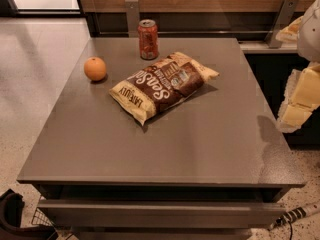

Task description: Pick coke can

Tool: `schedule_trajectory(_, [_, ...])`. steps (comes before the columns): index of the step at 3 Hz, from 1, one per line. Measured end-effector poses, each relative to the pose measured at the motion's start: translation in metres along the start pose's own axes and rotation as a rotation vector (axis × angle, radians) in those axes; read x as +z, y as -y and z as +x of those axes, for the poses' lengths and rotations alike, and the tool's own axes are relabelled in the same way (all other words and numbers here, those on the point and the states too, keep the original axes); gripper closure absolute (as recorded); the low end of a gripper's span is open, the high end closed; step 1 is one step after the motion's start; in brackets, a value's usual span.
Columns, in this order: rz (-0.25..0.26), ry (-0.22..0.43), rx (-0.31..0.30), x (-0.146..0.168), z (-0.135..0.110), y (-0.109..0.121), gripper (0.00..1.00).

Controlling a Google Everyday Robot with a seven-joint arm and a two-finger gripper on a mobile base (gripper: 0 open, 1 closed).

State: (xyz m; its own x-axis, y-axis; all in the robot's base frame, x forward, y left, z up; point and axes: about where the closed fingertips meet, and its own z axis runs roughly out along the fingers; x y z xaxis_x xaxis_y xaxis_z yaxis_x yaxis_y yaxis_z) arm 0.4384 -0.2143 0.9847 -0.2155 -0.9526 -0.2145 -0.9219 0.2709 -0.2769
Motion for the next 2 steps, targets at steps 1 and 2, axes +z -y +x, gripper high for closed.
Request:
schedule_trajectory(1, [0.003, 0.002, 0.001, -0.001, 0.0, 0.001, 0.0])
schedule_trajectory(2, [0.059, 0.136, 0.049, 0.016, -0.019, 0.044, 0.0])
